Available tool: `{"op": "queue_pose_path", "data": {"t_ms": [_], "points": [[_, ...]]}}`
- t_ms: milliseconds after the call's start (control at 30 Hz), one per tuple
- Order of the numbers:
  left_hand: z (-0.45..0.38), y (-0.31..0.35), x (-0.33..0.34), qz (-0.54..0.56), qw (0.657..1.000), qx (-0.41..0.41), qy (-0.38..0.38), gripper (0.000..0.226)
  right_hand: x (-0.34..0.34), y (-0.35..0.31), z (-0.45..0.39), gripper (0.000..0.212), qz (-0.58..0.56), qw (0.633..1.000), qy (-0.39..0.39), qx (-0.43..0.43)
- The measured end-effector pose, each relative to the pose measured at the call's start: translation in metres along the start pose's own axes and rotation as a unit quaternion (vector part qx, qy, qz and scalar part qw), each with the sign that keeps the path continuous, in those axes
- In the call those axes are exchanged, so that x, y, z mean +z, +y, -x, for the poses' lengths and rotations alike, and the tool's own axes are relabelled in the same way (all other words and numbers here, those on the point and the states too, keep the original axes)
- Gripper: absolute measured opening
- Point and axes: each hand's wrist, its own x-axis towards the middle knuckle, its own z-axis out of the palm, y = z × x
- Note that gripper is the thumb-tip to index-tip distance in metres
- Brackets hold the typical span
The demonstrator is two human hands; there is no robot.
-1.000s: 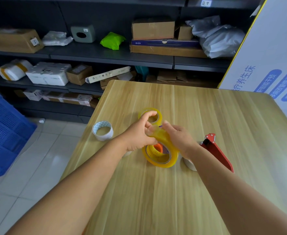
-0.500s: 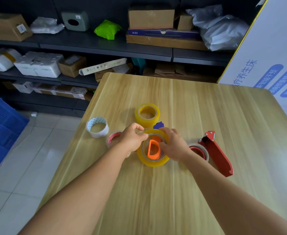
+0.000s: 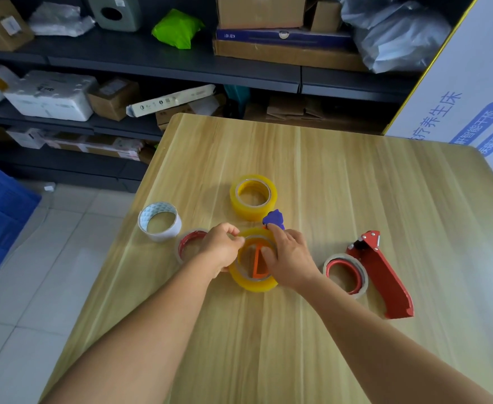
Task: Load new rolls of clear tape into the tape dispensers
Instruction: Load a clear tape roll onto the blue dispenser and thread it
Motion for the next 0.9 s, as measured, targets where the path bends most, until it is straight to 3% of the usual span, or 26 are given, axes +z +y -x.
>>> {"op": "queue_pose_path", "data": {"t_ms": [100,233,433,533,633,767,900], "points": [[-0.004,0.004,0.004,-0.031,0.999,0.014,0.003,0.012,-0.004,0.007,0.002,0.073,-0.003,0.999,-0.034,-0.006],[-0.006,0.011,0.018,-0.062,0.998,0.019,0.004,0.008,-0.014,0.015,0.007,0.104,0.088,0.99,-0.1,-0.035],[-0.007,0.012,0.028,-0.083,0.996,0.018,-0.002,0.008,-0.011,0.014,0.008,0.119,0.165,0.979,-0.121,-0.023],[-0.01,0.007,0.024,-0.098,0.995,0.016,-0.022,0.027,-0.01,0.011,0.008,0.115,0.18,0.976,-0.124,-0.016],[-0.01,-0.002,0.021,-0.118,0.991,0.026,-0.05,0.042,-0.004,-0.001,0.015,0.097,0.194,0.978,-0.075,-0.023],[-0.011,-0.012,0.022,-0.049,0.998,0.011,-0.048,0.04,0.019,-0.02,0.023,0.077,0.195,0.98,-0.038,0.013],[-0.002,-0.026,0.023,-0.002,0.997,0.043,-0.064,0.038,0.024,-0.014,0.023,0.055,0.106,0.991,-0.036,0.069]]}}
